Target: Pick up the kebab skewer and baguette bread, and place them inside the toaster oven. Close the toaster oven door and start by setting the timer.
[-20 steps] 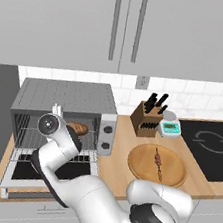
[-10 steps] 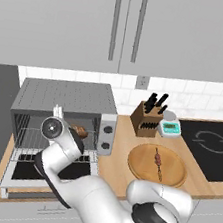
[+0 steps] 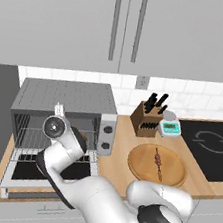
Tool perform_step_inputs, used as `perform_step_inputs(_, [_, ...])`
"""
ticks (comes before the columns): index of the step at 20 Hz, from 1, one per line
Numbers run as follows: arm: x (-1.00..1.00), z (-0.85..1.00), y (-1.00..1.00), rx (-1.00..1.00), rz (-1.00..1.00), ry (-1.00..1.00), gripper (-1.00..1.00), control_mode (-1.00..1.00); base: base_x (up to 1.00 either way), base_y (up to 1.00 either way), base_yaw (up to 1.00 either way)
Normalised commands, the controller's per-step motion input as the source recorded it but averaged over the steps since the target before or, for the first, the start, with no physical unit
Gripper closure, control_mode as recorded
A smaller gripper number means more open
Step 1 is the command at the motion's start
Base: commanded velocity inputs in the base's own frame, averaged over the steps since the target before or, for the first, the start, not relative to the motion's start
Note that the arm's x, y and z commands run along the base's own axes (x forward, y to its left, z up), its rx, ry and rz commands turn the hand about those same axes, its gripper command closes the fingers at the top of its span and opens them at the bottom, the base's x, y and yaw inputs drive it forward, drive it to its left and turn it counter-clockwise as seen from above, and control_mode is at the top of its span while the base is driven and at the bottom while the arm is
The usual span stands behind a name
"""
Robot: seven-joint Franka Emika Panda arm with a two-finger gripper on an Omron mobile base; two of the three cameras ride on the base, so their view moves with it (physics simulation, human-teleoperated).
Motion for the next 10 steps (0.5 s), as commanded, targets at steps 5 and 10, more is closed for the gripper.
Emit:
perform_step_inputs(5, [-0.65, 0.78, -0.28, -0.06, 0.0, 0.03, -1.0, -1.0, 0.0, 0.0, 0.0])
perform_step_inputs(10, [-0.62, 0.71, -0.2, -0.07, 0.0, 0.21, -1.0, -1.0, 0.0, 0.0, 0.0])
